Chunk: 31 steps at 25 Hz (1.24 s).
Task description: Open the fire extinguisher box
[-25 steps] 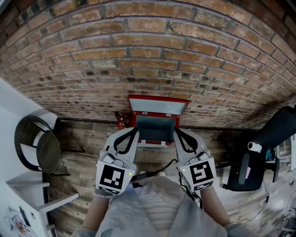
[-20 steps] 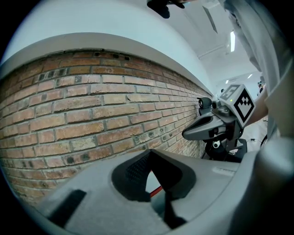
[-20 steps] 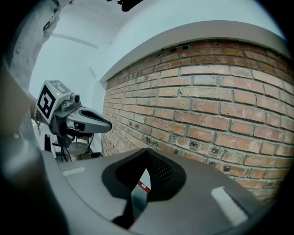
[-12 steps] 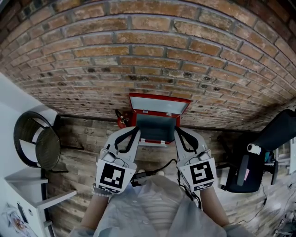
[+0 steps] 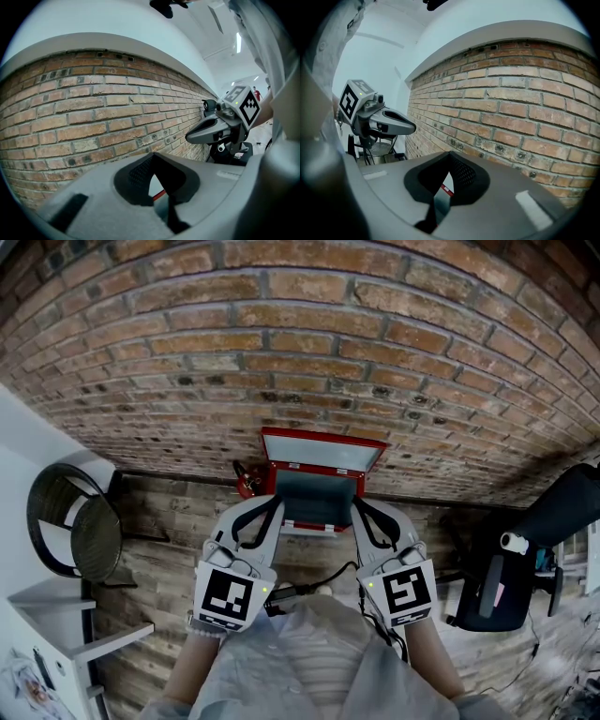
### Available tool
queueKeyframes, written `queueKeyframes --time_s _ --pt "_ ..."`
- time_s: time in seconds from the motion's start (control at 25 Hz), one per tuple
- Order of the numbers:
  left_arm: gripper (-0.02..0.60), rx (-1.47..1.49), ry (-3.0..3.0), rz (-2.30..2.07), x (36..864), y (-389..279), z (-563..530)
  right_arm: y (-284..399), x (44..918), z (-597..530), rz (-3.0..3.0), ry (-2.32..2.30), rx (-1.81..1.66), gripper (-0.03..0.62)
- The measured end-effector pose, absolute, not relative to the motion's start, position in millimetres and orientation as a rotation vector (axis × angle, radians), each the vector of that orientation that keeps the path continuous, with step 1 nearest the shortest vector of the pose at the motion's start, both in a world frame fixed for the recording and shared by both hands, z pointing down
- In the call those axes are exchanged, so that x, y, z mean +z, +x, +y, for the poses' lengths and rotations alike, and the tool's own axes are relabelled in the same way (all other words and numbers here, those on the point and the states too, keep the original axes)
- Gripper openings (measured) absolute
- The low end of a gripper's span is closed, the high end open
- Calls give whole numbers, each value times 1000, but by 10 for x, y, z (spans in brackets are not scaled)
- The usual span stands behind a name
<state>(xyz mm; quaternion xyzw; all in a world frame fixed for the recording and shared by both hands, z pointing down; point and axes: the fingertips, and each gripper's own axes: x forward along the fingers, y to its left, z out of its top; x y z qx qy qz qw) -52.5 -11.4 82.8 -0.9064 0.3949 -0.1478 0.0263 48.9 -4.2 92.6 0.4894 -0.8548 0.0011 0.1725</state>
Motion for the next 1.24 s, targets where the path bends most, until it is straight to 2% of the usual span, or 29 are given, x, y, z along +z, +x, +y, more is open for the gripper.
queueKeyframes --time_s 1.24 --pt "-2 -450 -2802 1220 827 -519 -109 491 1016 -17 -2395 1375 -1 6"
